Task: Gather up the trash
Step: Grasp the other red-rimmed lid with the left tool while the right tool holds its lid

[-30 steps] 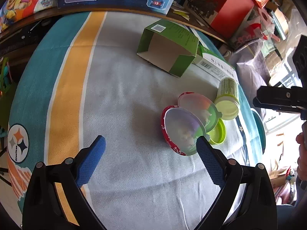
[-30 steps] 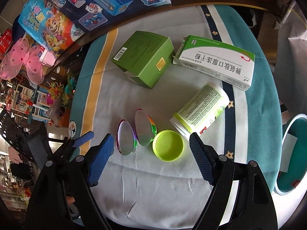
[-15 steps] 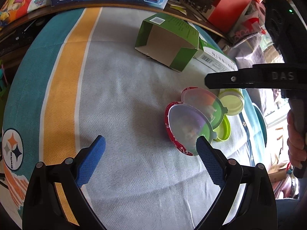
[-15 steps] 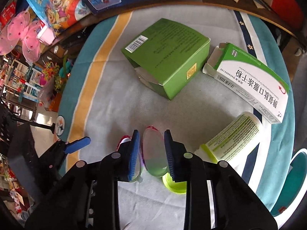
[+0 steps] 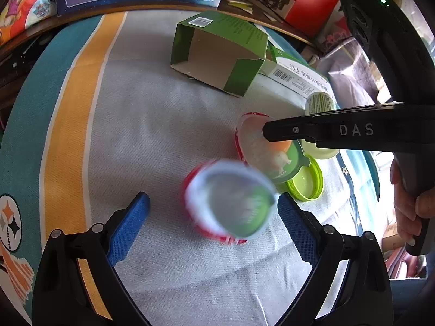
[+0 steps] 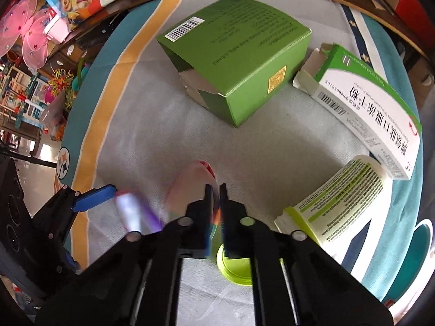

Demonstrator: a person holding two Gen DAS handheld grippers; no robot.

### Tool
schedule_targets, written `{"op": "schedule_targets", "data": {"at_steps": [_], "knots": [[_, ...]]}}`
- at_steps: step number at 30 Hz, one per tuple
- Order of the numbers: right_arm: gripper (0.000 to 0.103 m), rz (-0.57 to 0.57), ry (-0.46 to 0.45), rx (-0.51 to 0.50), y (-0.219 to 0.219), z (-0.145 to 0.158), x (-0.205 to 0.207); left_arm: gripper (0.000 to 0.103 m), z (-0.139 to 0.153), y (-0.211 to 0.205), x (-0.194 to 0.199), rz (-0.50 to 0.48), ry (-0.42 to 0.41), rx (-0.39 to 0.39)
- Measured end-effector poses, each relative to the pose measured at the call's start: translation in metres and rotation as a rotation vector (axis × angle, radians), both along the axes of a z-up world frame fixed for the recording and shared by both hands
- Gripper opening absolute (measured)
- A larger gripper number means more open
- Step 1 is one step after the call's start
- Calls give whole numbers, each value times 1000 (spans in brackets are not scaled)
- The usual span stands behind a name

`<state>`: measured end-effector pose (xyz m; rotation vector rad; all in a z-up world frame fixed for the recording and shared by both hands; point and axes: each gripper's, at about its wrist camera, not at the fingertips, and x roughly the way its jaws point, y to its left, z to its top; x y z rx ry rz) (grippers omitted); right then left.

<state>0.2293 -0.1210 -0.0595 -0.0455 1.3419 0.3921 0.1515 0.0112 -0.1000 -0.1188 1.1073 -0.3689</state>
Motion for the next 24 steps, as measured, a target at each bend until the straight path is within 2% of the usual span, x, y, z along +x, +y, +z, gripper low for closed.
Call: {"op": "schedule_targets", "data": {"at_steps": [6, 9, 15, 17, 19, 22, 24], "knots": [[5, -12, -37, 22, -5, 13, -3, 82, 2, 2, 0, 2, -1, -15], [5, -18, -46, 38, -9, 19, -6, 82, 5, 17, -2, 31, 1, -56], [5, -33, -50, 58, -11, 23, -8, 81, 7, 47, -6, 93, 4, -71], [5, -37, -45, 63, -10, 22, -9, 65, 6, 49, -4, 96, 10, -63], [5, -36, -40, 65, -9, 21, -10, 58, 2, 43, -3, 75, 17, -45], [5, -34, -44, 67, -8, 24, -13, 56, 3, 36, -7, 52, -10, -2], [5, -35, -50, 73, -10, 26, -15, 47, 2, 32, -10, 54, -21, 17]]}}
